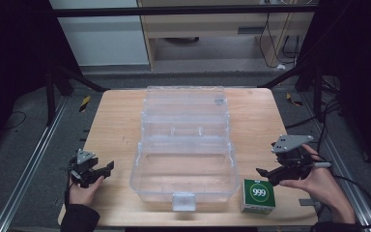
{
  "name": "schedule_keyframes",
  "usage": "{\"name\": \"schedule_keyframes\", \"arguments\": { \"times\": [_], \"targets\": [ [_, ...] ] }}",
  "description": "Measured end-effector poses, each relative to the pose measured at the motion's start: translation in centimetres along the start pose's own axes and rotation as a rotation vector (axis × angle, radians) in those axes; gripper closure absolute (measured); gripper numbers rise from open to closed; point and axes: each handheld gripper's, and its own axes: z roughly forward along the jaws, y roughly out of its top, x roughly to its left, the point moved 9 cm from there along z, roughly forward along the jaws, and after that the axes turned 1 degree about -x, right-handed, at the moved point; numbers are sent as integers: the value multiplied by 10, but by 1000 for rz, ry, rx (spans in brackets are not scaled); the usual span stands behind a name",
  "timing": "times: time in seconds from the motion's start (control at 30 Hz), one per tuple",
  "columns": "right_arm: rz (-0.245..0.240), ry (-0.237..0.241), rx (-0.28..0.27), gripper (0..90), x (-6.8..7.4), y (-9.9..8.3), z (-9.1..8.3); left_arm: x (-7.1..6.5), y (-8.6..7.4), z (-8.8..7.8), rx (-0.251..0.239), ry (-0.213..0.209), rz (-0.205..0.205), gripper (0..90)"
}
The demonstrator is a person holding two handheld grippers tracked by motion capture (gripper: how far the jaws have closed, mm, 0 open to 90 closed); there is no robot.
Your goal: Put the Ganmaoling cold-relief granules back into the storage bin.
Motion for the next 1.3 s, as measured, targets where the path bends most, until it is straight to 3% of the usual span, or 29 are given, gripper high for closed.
{"name": "schedule_keyframes", "arguments": {
  "times": [0.47,0.7,1.0,1.3],
  "targets": [
    [-119,71,89,57,19,-5,0,-1,-1,1,7,-4,10,306],
    [-200,114,184,57,33,-13,3,-2,-1,1,8,-4,14,306],
    [-232,171,271,34,48,-26,13,-2,-1,1,9,-5,16,305],
    [-259,219,306,23,58,-37,21,-3,-1,1,13,-6,18,305]
  ]
}}
